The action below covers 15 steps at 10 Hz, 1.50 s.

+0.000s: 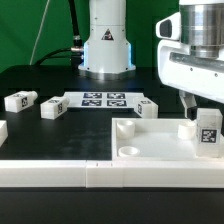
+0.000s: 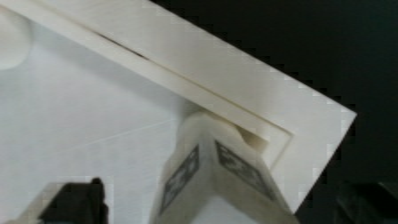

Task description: Assemble one leg

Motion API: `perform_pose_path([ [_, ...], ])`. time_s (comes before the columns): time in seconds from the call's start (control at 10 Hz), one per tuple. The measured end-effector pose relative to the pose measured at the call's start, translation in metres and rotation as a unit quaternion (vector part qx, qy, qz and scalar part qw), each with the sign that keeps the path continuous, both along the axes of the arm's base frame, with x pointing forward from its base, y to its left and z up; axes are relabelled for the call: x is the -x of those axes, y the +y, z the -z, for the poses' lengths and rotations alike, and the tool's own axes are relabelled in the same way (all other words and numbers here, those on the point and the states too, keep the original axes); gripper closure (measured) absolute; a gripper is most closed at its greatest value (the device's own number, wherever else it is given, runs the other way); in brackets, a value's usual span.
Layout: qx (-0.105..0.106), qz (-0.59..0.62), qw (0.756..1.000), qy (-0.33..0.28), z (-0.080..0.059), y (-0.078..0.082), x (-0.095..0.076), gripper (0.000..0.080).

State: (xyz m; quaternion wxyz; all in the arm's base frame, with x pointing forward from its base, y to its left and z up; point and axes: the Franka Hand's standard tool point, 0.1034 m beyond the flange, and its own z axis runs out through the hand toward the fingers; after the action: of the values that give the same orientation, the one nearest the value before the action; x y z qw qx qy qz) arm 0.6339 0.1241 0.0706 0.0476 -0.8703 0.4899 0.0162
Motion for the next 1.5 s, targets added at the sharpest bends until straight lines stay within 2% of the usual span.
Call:
perform_pose_path([
  [0.3, 0.007, -0.151, 0.988, -0.014, 0.0001, 0.0004, 0.0002, 0.0150],
  [0.7, 0.012, -0.320, 0.947, -0.030, 0.0015, -0.0041, -0.0009, 0.0150],
  [0.8, 0.017, -0.379, 0.924, -0.034, 0.0013, -0.0044, -0.0011, 0.0150],
  [0.9, 0.017, -0.397, 0.917, -0.036, 0.0012, -0.0046, -0.0012, 0.0150],
  [1.0, 0.017, -0.397, 0.917, -0.036, 0.0013, -0.0050, -0.0012, 0.0198],
  [1.1, 0.017, -0.396, 0.917, -0.036, 0.0013, -0.0050, -0.0012, 0.0198],
  [1.2, 0.017, -0.396, 0.917, -0.036, 0.0013, -0.0050, -0.0012, 0.0372],
  [1.3, 0.017, -0.396, 0.917, -0.036, 0.0013, -0.0051, -0.0013, 0.0372],
  [1.4, 0.017, -0.392, 0.919, -0.035, 0.0013, -0.0052, -0.0013, 0.0511],
  [1.5, 0.017, -0.377, 0.926, -0.034, 0.0013, -0.0052, -0.0013, 0.0511],
])
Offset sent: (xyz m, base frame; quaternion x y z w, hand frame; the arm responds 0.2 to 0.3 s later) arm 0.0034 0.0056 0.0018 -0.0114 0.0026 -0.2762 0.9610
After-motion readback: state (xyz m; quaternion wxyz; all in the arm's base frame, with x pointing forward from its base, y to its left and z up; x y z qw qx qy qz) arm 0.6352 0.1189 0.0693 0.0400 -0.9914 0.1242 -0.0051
